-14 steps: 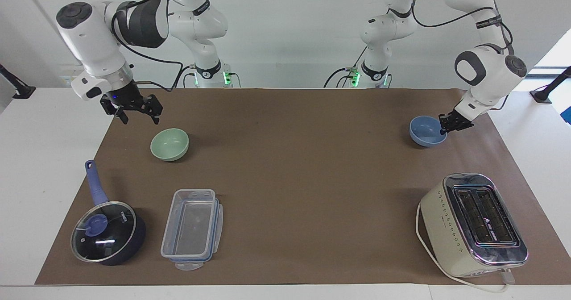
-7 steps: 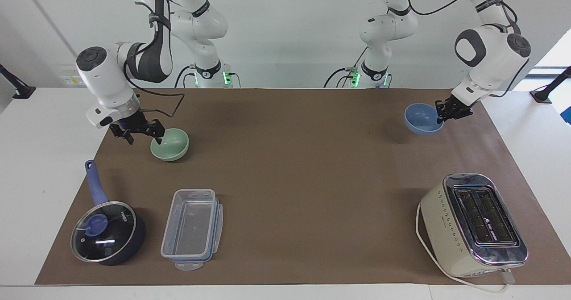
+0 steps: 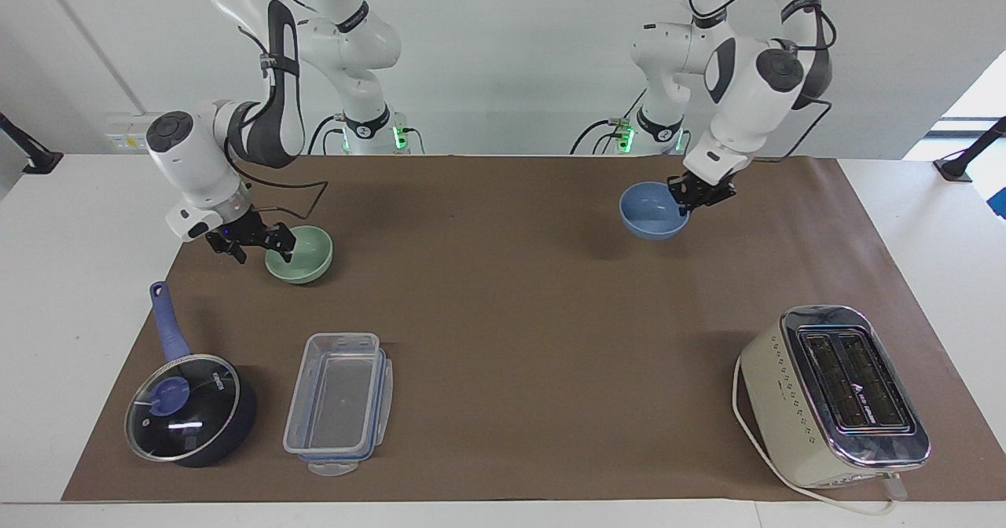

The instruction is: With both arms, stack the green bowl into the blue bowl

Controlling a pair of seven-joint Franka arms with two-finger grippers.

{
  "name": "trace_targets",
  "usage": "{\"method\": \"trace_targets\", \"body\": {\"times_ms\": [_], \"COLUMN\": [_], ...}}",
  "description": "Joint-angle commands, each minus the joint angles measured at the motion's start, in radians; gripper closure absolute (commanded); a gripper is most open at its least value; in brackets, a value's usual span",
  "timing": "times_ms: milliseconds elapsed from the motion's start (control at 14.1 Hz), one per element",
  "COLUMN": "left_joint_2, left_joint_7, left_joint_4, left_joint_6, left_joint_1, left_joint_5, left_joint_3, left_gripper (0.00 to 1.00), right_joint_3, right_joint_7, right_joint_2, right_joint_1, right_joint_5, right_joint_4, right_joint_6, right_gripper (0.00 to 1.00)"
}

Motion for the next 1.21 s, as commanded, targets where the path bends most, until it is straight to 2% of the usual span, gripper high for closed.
{"method": "trace_targets", "body": {"times_ms": [0, 142, 213, 425, 496, 567, 922, 1134], "left_joint_2": [0.075, 0.199, 0.239, 0.287, 0.304, 0.307, 0.314, 0.307], "left_joint_7": [-0.161, -0.295, -0.344, -0.4, -0.407, -0.412, -0.392, -0.366], "left_joint_4": [0.041, 0.123, 0.142, 0.136, 0.135, 0.13, 0.11, 0.093], "left_joint_6": [0.078, 0.132, 0.159, 0.218, 0.236, 0.253, 0.243, 0.242], "left_joint_1": [-0.14, -0.267, -0.306, -0.393, -0.419, -0.426, -0.434, -0.427], "left_joint_5": [-0.009, -0.037, -0.037, -0.038, -0.04, -0.04, -0.084, -0.084], "left_joint_3": [0.018, 0.02, 0.02, 0.02, 0.02, 0.018, 0.017, 0.017], "left_gripper": [1.0, 1.0, 1.0, 1.0, 1.0, 1.0, 1.0, 1.0], "right_joint_3": [0.005, 0.005, 0.005, 0.005, 0.005, 0.005, 0.005, 0.007], "right_joint_7": [-0.03, -0.033, -0.033, -0.035, -0.03, -0.03, -0.038, -0.047], "right_joint_2": [0.014, 0.028, 0.028, 0.029, 0.029, 0.031, 0.036, 0.0], "right_joint_1": [-0.02, -0.02, -0.02, -0.02, -0.02, -0.02, -0.019, -0.008], "right_joint_5": [0.037, 0.077, 0.077, 0.077, 0.078, 0.08, 0.08, 0.08], "right_joint_4": [-0.013, -0.013, -0.013, -0.011, -0.01, -0.008, 0.027, 0.091], "right_joint_6": [0.042, 0.042, 0.042, 0.039, 0.039, 0.039, 0.022, -0.058], "right_gripper": [0.0, 0.0, 0.06, 0.66, 0.91, 1.0, 1.0, 1.0]}}
